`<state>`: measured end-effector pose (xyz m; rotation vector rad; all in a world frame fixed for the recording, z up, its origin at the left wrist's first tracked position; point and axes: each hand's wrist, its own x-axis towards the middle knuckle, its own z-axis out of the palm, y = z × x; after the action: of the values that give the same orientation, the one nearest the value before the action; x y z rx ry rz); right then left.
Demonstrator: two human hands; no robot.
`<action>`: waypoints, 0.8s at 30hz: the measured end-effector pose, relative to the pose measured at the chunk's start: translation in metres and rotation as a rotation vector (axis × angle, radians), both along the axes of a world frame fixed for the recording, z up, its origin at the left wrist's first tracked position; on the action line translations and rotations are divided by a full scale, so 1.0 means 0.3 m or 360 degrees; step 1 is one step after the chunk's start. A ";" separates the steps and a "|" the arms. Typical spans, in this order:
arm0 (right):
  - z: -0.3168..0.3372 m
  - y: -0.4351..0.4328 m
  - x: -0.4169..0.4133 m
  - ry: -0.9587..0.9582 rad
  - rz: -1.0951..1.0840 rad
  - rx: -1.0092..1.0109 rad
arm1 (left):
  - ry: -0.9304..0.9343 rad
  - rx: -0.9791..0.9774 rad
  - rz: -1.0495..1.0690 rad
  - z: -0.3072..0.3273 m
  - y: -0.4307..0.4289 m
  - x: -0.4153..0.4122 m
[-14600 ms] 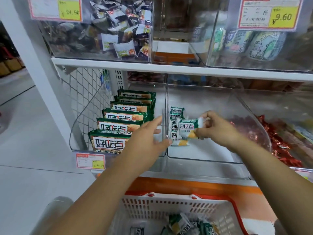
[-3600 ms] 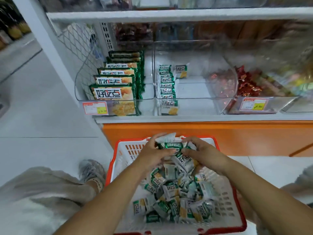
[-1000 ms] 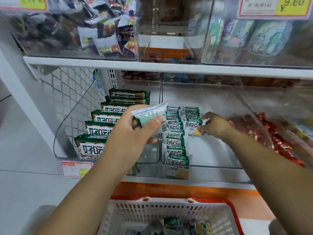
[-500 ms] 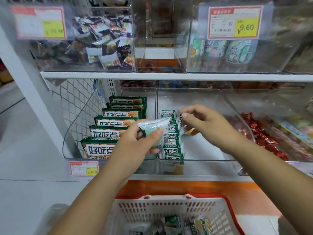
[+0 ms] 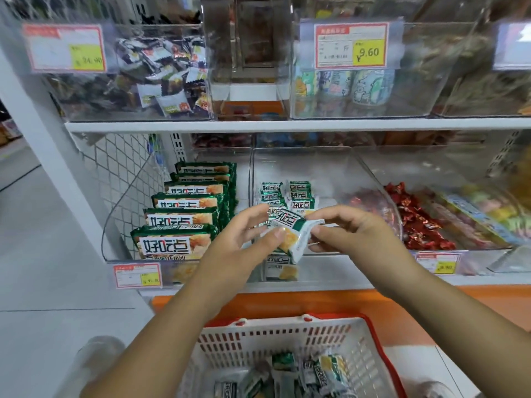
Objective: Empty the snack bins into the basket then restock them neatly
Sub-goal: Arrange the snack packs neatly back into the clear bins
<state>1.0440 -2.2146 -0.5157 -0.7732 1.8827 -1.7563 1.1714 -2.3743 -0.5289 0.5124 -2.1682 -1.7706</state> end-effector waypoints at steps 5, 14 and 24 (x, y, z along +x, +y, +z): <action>-0.021 0.007 -0.016 -0.0161 0.0058 -0.0078 | -0.0182 0.0128 -0.0026 0.006 0.011 -0.007; -0.021 -0.069 -0.046 -0.0135 0.0071 0.0049 | -0.0057 -0.0046 0.0197 -0.038 -0.005 -0.050; -0.160 -0.174 -0.467 0.0758 -0.0226 0.1158 | -0.0262 -0.0828 0.0335 -0.095 -0.104 -0.081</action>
<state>0.9038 -2.2669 -0.5638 -0.8100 2.6958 -0.8460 1.1471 -2.4055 -0.5573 0.7336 -2.4538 -1.0294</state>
